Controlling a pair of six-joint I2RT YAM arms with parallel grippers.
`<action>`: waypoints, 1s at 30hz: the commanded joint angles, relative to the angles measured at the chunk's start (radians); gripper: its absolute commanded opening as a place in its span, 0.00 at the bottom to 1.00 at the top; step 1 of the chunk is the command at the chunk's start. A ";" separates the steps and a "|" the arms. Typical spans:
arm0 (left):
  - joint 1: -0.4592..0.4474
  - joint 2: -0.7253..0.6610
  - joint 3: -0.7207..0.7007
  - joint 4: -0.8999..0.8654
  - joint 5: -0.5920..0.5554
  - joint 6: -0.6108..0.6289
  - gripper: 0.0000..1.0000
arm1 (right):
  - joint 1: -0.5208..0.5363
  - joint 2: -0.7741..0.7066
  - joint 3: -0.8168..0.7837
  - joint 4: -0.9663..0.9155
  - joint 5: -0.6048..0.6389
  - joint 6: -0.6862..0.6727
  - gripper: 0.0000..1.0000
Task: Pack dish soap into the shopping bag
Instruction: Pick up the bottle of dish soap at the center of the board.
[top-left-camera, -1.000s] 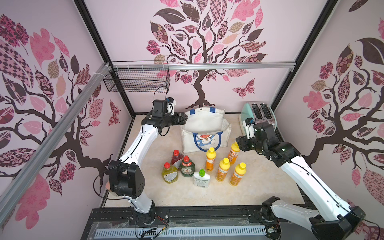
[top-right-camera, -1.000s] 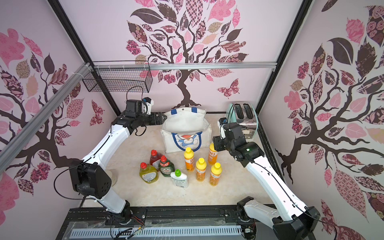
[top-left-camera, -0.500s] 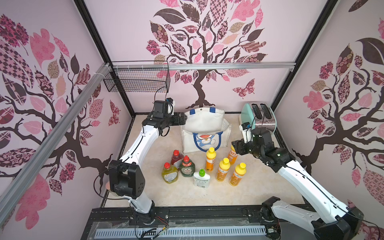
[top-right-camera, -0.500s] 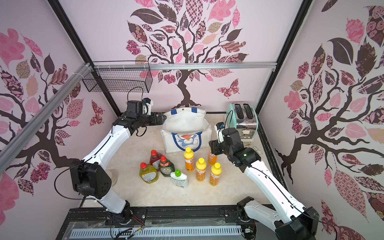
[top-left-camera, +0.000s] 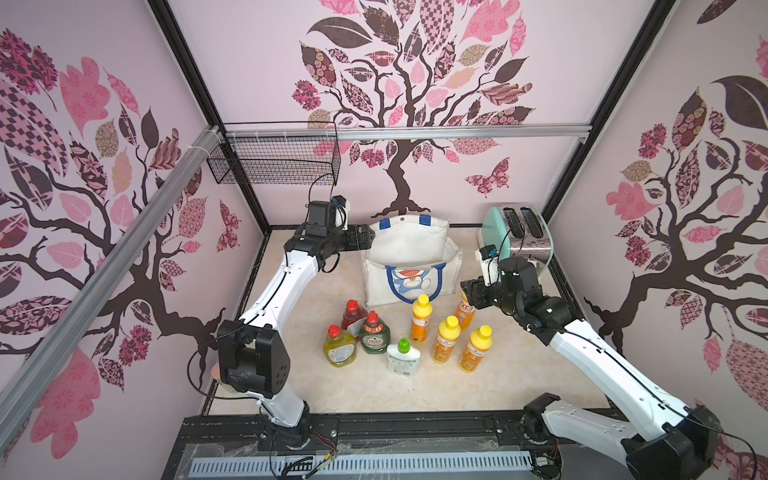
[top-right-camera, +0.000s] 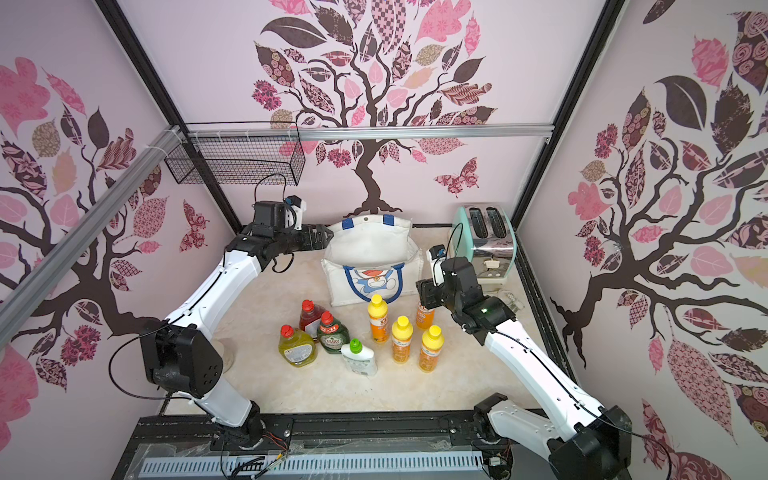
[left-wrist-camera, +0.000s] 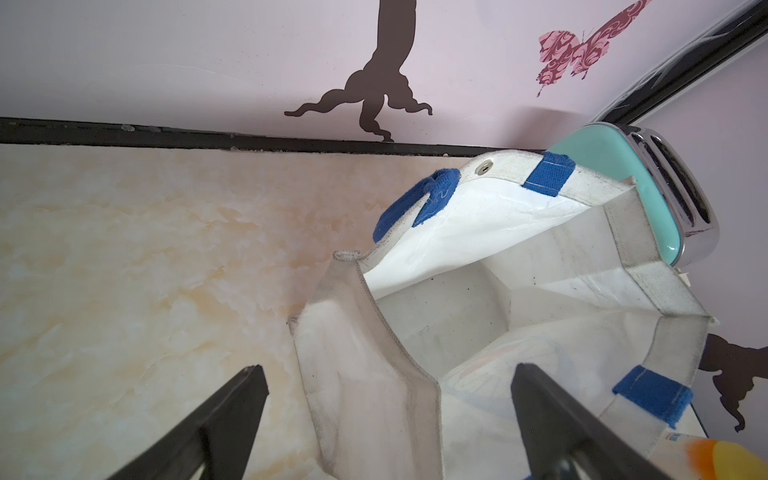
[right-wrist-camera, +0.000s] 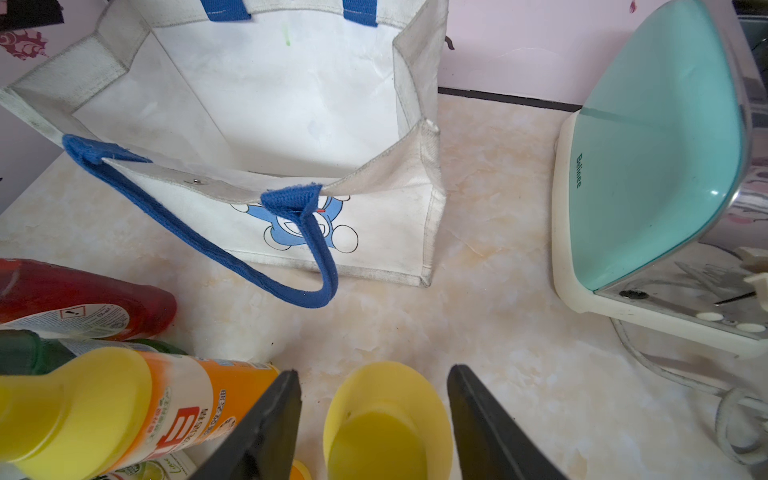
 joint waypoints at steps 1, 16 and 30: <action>-0.003 -0.036 -0.008 0.013 0.008 0.005 0.98 | 0.005 0.003 -0.002 0.026 0.026 -0.010 0.60; -0.004 -0.023 -0.004 0.007 0.034 0.012 0.98 | 0.005 0.010 -0.050 0.089 0.026 0.020 0.54; -0.007 -0.029 -0.005 0.010 0.042 0.011 0.98 | 0.004 -0.002 -0.103 0.120 0.033 0.037 0.41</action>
